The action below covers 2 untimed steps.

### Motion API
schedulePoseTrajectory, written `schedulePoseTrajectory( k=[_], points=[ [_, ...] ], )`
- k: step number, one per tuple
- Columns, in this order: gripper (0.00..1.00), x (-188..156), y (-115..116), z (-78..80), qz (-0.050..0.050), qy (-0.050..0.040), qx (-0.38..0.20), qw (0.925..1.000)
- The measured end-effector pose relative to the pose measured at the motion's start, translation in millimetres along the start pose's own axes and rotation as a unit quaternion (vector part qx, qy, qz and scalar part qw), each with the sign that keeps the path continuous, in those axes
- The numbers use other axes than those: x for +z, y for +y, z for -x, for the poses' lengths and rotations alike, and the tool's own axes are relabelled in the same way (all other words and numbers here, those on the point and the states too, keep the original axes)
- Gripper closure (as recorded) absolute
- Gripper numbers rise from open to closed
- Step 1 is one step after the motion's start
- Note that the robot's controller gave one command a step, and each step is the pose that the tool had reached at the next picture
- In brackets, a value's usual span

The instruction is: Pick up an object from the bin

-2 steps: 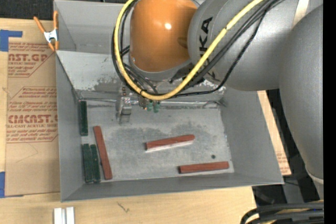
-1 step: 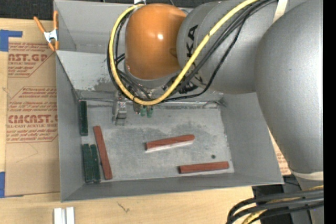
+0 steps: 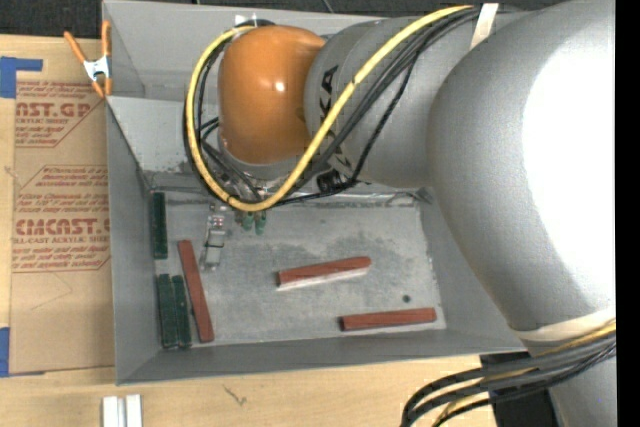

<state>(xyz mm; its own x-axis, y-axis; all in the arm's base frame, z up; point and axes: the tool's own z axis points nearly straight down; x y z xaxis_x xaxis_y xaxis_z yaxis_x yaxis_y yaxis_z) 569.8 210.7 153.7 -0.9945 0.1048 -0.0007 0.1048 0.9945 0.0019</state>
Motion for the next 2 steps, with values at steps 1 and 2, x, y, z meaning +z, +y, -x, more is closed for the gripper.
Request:
schedulePoseTrajectory(
  k=[1,2],
  points=[
    [0.00,0,0,0.1,0.000,0.0000,0.000,1.0000],
    [0.00,38,-8,12.2,0.001,-0.0021,0.044,0.9990]
  ],
)
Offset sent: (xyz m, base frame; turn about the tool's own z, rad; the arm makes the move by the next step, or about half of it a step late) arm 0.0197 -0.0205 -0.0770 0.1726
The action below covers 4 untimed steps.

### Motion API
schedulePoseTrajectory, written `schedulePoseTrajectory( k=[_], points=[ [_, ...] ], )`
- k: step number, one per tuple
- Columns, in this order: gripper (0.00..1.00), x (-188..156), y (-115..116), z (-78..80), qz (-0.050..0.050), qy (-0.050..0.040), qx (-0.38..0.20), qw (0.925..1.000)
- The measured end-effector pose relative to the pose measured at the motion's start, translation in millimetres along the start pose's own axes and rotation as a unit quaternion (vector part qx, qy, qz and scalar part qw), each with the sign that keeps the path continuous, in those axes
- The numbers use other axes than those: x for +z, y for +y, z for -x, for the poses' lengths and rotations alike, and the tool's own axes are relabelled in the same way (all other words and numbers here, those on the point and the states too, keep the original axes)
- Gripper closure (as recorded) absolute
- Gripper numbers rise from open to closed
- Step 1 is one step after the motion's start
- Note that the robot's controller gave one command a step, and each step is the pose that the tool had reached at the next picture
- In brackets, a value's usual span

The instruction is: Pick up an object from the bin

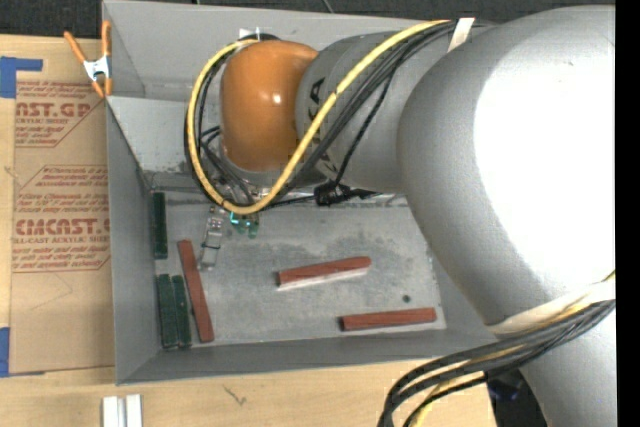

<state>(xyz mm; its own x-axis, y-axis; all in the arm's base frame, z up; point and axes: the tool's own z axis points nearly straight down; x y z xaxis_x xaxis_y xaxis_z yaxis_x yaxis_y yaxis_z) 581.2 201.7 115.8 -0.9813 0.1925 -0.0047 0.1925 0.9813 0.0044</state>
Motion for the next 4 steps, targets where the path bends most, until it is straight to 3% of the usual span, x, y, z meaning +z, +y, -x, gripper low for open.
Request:
schedulePoseTrajectory(
  k=[1,2,3,4],
  points=[
    [0.00,43,-10,8.6,-0.003,0.0043,0.042,0.9991],
    [0.00,40,-9,9.7,-0.002,0.0023,0.041,0.9991],
    [0.00,11,-36,5.7,-0.002,0.0039,0.073,0.9973],
    [0.00,1,-59,-11.6,-0.002,0.0010,0.046,0.9990]
  ],
)
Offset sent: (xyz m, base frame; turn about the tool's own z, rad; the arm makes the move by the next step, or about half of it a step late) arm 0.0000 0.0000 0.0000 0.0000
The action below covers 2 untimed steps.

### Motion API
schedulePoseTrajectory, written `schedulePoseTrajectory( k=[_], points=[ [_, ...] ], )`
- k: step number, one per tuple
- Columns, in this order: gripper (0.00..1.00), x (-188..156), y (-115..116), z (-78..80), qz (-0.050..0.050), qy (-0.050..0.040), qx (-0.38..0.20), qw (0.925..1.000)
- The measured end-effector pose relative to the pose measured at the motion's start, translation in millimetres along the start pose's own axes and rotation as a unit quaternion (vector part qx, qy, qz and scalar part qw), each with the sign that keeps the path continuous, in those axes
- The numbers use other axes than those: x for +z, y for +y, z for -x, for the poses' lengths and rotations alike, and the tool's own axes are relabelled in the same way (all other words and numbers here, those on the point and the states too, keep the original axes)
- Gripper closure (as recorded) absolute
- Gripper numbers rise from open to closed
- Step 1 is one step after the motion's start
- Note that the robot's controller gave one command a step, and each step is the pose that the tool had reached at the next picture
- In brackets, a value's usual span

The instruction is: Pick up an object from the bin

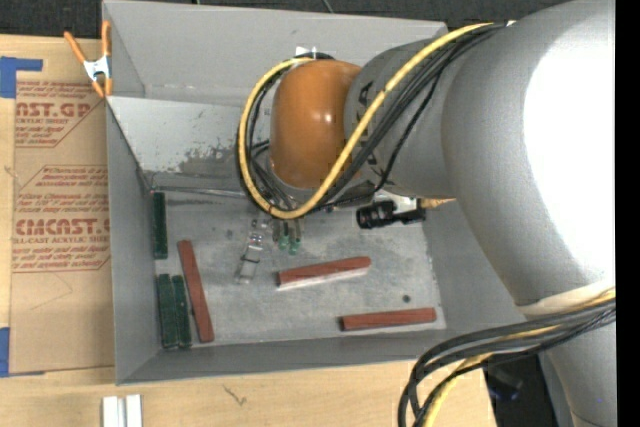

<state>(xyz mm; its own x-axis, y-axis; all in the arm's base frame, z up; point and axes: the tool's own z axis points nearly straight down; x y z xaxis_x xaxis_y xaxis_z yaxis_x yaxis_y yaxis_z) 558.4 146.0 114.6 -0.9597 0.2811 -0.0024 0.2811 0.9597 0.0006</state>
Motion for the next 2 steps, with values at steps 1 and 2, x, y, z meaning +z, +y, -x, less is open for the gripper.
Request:
schedulePoseTrajectory(
  k=[1,2],
  points=[
    [0.00,6,-20,10.7,0.000,0.0007,-0.079,0.9969],
    [0.00,18,-57,31.5,0.001,0.0010,-0.031,0.9995]
  ],
)
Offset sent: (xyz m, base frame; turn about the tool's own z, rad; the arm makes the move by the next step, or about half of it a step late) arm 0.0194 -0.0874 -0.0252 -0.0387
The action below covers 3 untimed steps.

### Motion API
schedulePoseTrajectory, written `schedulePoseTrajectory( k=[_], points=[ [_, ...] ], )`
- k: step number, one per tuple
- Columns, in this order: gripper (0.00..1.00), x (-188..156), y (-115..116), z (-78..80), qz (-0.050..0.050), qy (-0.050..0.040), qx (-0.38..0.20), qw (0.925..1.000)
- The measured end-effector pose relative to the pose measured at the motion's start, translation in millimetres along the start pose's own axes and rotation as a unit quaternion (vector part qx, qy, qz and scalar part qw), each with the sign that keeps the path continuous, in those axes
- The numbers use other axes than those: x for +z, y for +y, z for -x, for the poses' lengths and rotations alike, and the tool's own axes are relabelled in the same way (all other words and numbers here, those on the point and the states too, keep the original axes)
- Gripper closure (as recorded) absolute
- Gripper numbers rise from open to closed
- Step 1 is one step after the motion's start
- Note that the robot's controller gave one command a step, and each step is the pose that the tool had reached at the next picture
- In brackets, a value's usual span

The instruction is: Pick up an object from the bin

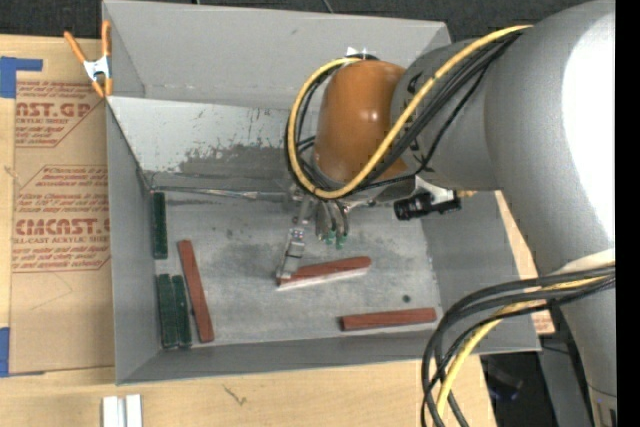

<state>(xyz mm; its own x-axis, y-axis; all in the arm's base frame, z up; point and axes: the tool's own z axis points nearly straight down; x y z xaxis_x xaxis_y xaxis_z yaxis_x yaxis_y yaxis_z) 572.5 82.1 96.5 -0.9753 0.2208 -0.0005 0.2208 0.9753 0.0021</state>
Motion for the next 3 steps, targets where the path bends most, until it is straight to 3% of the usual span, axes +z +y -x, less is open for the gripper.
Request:
schedulePoseTrajectory(
  k=[1,2,3],
  points=[
    [0.00,11,-23,-9.1,-0.002,-0.0002,-0.057,0.9984],
    [1.00,26,-71,-34.1,0.000,-0.0001,-0.091,0.9959],
    [1.00,26,-71,-34.1,0.000,-0.0001,-0.091,0.9959]
  ],
)
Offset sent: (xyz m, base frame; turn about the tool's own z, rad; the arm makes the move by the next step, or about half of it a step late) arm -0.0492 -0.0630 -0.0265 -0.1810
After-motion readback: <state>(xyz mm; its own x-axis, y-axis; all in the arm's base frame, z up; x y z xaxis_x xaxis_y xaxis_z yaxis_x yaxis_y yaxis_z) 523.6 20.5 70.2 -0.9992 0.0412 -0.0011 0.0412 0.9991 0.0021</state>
